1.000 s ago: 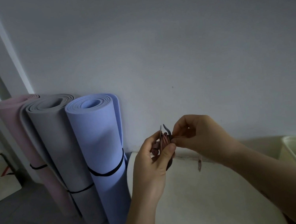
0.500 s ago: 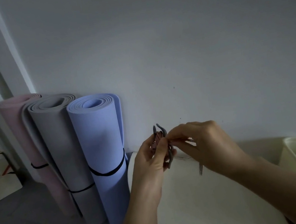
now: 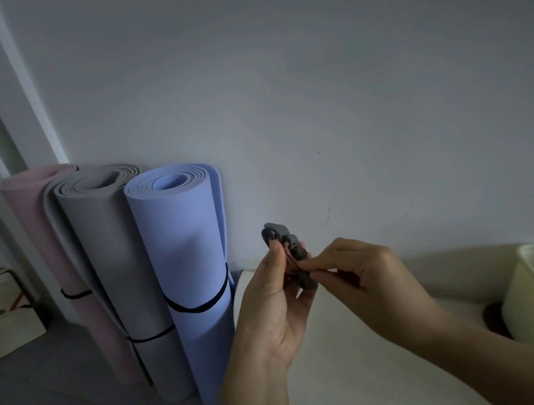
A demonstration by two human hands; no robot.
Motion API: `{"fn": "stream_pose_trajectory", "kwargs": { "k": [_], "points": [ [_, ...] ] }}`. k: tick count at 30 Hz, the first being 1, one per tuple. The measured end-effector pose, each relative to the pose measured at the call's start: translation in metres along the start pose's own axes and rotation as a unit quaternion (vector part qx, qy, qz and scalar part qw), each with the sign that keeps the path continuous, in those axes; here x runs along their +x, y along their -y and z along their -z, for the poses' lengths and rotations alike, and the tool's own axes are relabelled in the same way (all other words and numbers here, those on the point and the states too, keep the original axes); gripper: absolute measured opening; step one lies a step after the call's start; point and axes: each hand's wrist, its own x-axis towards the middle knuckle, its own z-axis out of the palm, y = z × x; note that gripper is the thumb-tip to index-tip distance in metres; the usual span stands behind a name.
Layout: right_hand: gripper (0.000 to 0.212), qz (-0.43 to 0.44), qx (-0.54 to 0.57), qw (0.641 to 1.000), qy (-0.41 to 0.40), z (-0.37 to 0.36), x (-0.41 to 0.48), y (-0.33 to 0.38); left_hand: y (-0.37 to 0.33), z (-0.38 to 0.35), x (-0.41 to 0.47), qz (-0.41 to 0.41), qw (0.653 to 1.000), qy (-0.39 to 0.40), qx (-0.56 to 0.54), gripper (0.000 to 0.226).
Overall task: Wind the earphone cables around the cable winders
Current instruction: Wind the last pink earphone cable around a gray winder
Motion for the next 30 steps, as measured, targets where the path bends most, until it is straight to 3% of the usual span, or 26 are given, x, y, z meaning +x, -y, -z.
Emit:
{"fn": "stream_pose_trajectory", "kwargs": {
  "k": [10,17,25,30],
  "points": [
    [0.016,0.037,-0.070,0.994,0.072,0.027,0.014,-0.010,0.000,-0.006,-0.004,0.032,0.999,0.014,0.023,0.029],
    [0.021,-0.102,-0.058,0.989,0.096,0.039,0.027,-0.010,0.000,-0.005,-0.003,0.058,0.994,0.063,0.067,0.032],
    [0.016,-0.137,-0.112,0.965,0.193,0.063,0.046,0.000,-0.001,0.002,-0.004,0.034,0.962,0.127,0.239,0.029],
    [0.006,-0.217,-0.047,0.965,0.142,0.064,0.051,0.004,0.007,0.001,-0.005,0.009,0.950,0.098,0.296,0.021]
  ]
}}
